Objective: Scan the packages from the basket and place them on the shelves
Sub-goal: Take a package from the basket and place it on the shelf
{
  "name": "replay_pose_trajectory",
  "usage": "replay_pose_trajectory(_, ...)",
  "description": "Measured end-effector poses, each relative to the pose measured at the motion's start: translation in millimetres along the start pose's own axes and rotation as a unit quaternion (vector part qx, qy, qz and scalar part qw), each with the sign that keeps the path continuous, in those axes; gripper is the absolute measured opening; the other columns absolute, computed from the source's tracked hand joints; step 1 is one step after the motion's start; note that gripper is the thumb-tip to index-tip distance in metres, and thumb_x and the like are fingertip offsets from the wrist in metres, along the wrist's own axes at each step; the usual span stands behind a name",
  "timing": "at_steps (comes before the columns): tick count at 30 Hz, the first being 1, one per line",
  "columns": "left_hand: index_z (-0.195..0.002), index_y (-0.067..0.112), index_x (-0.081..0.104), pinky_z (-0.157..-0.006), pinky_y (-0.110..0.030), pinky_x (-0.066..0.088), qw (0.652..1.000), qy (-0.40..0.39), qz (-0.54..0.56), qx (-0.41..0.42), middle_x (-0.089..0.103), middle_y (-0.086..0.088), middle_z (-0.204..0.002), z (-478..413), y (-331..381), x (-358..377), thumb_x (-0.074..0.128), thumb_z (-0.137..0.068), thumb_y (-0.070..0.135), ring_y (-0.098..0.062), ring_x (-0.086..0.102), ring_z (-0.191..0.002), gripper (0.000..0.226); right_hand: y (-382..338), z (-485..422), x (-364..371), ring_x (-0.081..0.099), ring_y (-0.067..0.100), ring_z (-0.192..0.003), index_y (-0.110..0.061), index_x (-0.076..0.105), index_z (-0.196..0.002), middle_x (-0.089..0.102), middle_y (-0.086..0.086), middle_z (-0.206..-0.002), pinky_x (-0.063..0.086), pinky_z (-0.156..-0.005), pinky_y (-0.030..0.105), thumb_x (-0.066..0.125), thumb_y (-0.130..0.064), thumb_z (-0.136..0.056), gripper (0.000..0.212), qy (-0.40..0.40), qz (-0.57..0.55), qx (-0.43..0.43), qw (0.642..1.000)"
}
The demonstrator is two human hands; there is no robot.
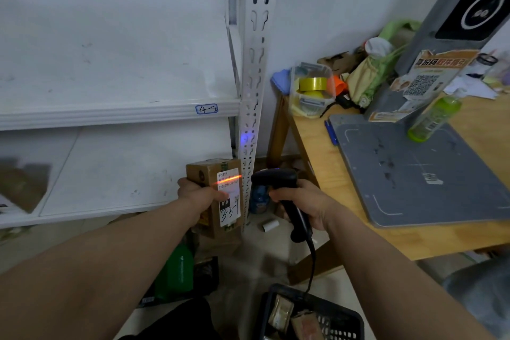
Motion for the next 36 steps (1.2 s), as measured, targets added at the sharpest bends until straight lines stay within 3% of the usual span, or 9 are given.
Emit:
replay_pose_trajectory(4,-0.115,0.020,0.028,-0.099,-0.059,0.050,1.000,0.001,-0.003,0.002,0.059,-0.017,-0.128,-1,-1,-3,0.091,-0.066,0.007,-0.039,0.059,-0.119,0.081,-7,4,5,0.062,0.014,-0.061,-0.013,0.067,-0.109,0.067,0.002,-0.069,0.051,-0.061,0.027,0.073,-0.013,-0.089,0.021,-0.018,-0.010,0.004,1.000)
replay_pose_trajectory(8,-0.113,0.019,0.029,-0.098,-0.058,0.050,1.000,0.000,-0.008,0.005,0.060,-0.017,-0.127,-1,0,-3,0.091,-0.067,0.008,-0.039,0.060,-0.117,0.078,-10,7,9,0.059,0.013,-0.058,-0.011,0.068,-0.108,0.064,0.000,-0.064,0.049,-0.060,0.027,0.072,-0.012,-0.090,0.018,-0.023,0.000,0.005,1.000)
replay_pose_trajectory(15,-0.120,0.017,0.032,-0.099,-0.060,0.049,1.000,-0.011,-0.009,0.003,0.060,-0.015,-0.127,-3,2,4,0.091,-0.066,0.008,-0.040,0.059,-0.118,0.081,-11,6,9,0.061,0.012,-0.063,-0.016,0.067,-0.108,0.068,-0.003,-0.064,0.050,-0.062,0.027,0.072,-0.013,-0.090,0.019,-0.025,0.014,0.007,1.000)
replay_pose_trajectory(20,-0.117,0.018,0.029,-0.101,-0.060,0.048,1.000,-0.025,-0.010,0.008,0.059,-0.016,-0.128,-6,3,15,0.091,-0.067,0.009,-0.040,0.059,-0.120,0.080,-6,1,-8,0.062,0.020,-0.079,-0.018,0.068,-0.111,0.070,0.002,-0.079,0.048,-0.077,0.036,0.075,-0.016,-0.087,0.025,0.002,0.029,0.006,1.000)
replay_pose_trajectory(24,-0.113,0.021,0.025,-0.102,-0.060,0.047,0.998,-0.055,-0.009,0.010,0.058,-0.015,-0.128,-5,12,34,0.091,-0.065,0.007,-0.039,0.058,-0.120,0.083,9,-12,-50,0.063,0.025,-0.095,-0.015,0.065,-0.118,0.068,0.008,-0.102,0.051,-0.081,0.036,0.077,-0.019,-0.085,0.035,0.083,0.122,0.042,0.988)
replay_pose_trajectory(26,-0.117,0.020,0.025,-0.102,-0.059,0.048,0.996,-0.083,-0.005,0.012,0.058,-0.014,-0.128,-2,17,47,0.090,-0.067,0.005,-0.039,0.058,-0.121,0.083,19,-20,-78,0.062,0.025,-0.094,-0.011,0.064,-0.113,0.066,0.009,-0.101,0.050,-0.076,0.035,0.076,-0.019,-0.085,0.031,0.147,0.176,0.070,0.971)
replay_pose_trajectory(29,-0.135,0.014,0.029,-0.099,-0.053,0.051,0.990,-0.139,-0.019,0.016,0.060,-0.011,-0.127,2,24,71,0.088,-0.069,0.003,-0.037,0.059,-0.121,0.089,33,-27,-117,0.059,0.025,-0.084,-0.011,0.060,-0.094,0.060,0.009,-0.089,0.049,-0.074,0.036,0.067,-0.014,-0.090,0.009,0.228,0.270,0.102,0.930)
replay_pose_trajectory(33,-0.139,0.016,0.034,-0.097,-0.050,0.053,0.979,-0.194,-0.056,0.032,0.063,-0.007,-0.128,4,34,99,0.091,-0.063,0.007,-0.033,0.061,-0.120,0.095,51,-30,-153,0.064,0.028,-0.092,-0.007,0.063,-0.107,0.058,0.007,-0.084,0.051,-0.072,0.036,0.065,-0.009,-0.088,0.019,0.285,0.311,0.132,0.897)
replay_pose_trajectory(36,-0.138,0.017,0.040,-0.098,-0.052,0.053,0.973,-0.216,-0.067,0.040,0.067,-0.004,-0.126,2,41,117,0.094,-0.057,0.011,-0.030,0.063,-0.119,0.098,61,-34,-165,0.066,0.027,-0.093,-0.007,0.064,-0.110,0.063,0.009,-0.090,0.059,-0.083,0.040,0.066,-0.007,-0.087,0.023,0.310,0.295,0.141,0.893)
Point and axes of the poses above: each hand's wrist, its own z-axis away from the middle knuckle, its own x-axis out of the palm, y = z × x, the point moved 6 cm from there along -z, towards the middle knuckle
